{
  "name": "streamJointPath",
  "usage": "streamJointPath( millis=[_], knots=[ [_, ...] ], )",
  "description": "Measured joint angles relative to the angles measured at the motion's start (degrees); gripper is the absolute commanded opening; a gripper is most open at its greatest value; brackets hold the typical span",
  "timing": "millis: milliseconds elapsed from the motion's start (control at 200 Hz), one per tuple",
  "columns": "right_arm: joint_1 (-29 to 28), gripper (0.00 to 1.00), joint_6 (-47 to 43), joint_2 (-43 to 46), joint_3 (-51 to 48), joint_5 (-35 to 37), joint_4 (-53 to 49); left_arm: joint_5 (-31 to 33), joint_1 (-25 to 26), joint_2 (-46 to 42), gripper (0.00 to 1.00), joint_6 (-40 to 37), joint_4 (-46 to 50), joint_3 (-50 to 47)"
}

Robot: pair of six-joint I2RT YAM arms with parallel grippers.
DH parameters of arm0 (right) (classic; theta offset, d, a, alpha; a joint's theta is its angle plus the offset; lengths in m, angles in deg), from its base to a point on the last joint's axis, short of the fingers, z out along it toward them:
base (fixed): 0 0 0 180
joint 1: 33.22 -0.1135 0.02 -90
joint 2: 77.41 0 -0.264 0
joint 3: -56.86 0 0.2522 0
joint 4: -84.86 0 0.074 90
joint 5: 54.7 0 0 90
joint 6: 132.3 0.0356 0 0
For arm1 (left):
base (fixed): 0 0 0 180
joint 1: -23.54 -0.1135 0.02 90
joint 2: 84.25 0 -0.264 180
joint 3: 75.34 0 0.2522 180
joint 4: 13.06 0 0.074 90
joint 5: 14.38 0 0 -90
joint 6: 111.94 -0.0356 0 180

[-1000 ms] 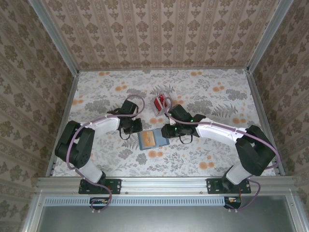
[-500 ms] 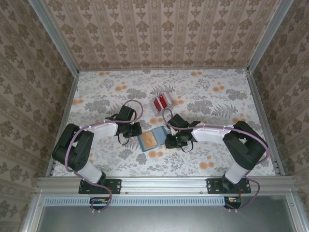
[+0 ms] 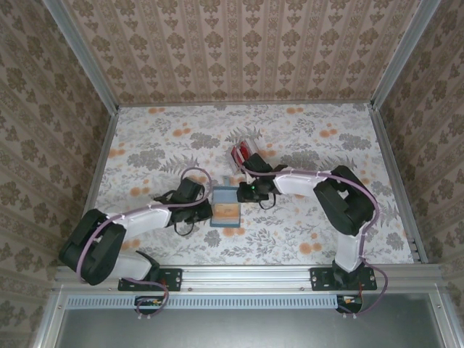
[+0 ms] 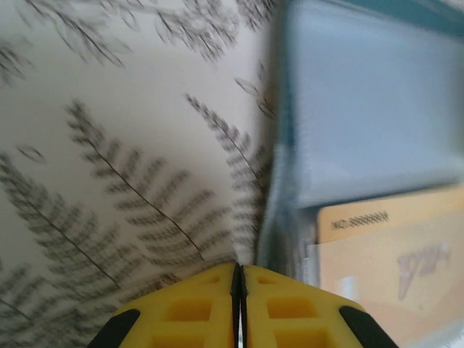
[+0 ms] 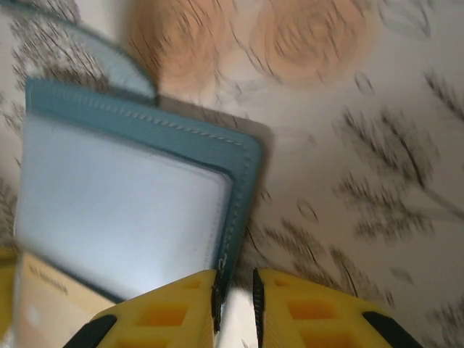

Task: Put the credit cards into the card holder

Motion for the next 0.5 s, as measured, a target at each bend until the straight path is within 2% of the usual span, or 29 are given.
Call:
streamJointPath(
  millis=[235,500],
  knots=[
    [-0.11,0.22,-2.64,-7.30,10.38,-1.40,-1.68,3.96,7.45,-0.85,0.11,5.90,-0.50,-0.63],
    [0.35,0.27,-6.03,-6.51,13.07,-1.60,-5.92,6.58,11.50,0.31,0.11,9.42,-0.85,0.42]
  ],
)
